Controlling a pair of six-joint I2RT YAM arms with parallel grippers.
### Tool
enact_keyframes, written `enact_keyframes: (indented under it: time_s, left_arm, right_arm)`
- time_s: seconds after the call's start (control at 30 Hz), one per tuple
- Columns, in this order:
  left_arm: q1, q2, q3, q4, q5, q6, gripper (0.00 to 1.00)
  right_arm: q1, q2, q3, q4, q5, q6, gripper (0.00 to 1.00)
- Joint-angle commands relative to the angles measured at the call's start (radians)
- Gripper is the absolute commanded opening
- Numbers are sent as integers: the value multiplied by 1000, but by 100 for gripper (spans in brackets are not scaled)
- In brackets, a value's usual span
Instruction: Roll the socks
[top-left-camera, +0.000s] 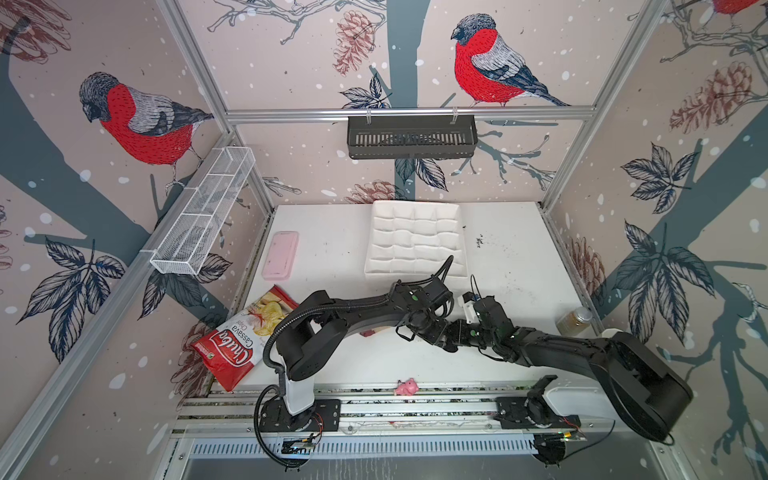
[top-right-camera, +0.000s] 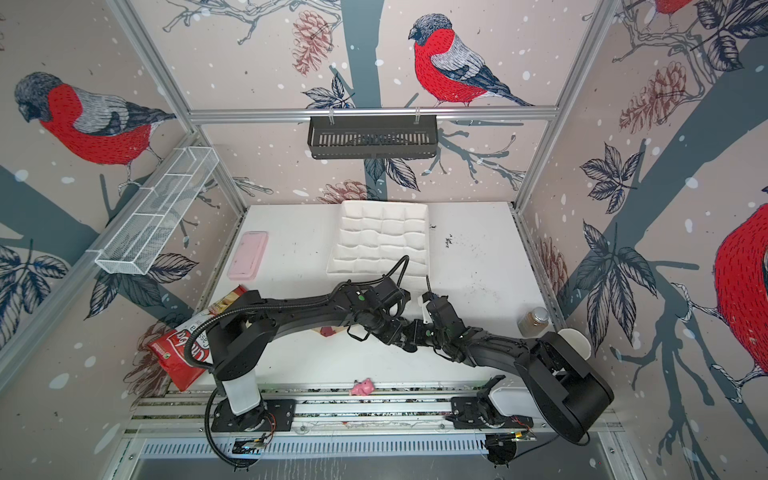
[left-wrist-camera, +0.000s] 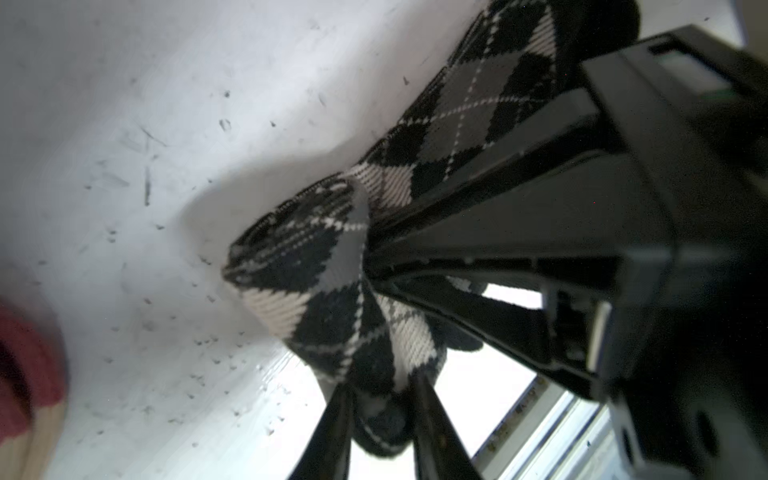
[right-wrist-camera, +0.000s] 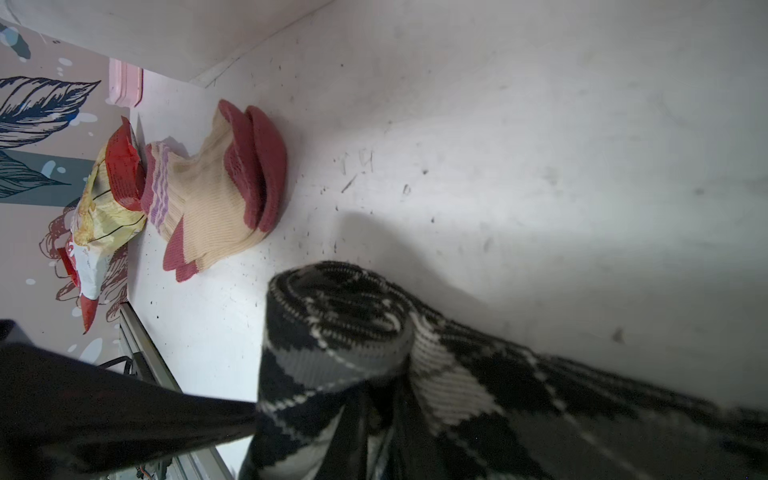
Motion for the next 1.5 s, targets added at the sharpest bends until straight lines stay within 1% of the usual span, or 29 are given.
enact_keyframes:
  time_s: [0.0,0.13,0.23,0.33,0.43,0.63,0.9,1.2,1.37,1.47]
  left_arm:
    - [36,-48,-41,85,107,13,30]
    - [95,-103,-100,126,127,8,31]
    - [136,-125,-150,148,119,0,28]
    - [170,-126,-188,188,124,-8,26]
    - [194,-110,-236,249,153,-18,27]
    - [199,-50,-237,340,213,-29,30]
    - [200,7,-224,365,236,-32,29]
    - [196,-33,-230,396,272,-45,28]
    - [188,-49,-218,382,279,-40,28]
    - [180,-36,-202,382,290,-38,28]
  right_arm:
    - [-3,18,-3,-25,16,-13,15]
    - [-7,40,-2,-15,10,-14,15]
    - [-10,47,-3,-11,7,-16,15]
    - [-15,51,-3,-11,2,-19,15]
    - [-19,52,-4,-10,-3,-22,14]
    - [-21,52,-9,-8,-10,-24,14]
    - [-24,58,-8,-6,-16,-26,14]
    - [-24,110,11,15,-42,-31,14]
    - [-24,98,22,-6,-47,-40,15]
    - [-24,95,26,-14,-48,-46,15]
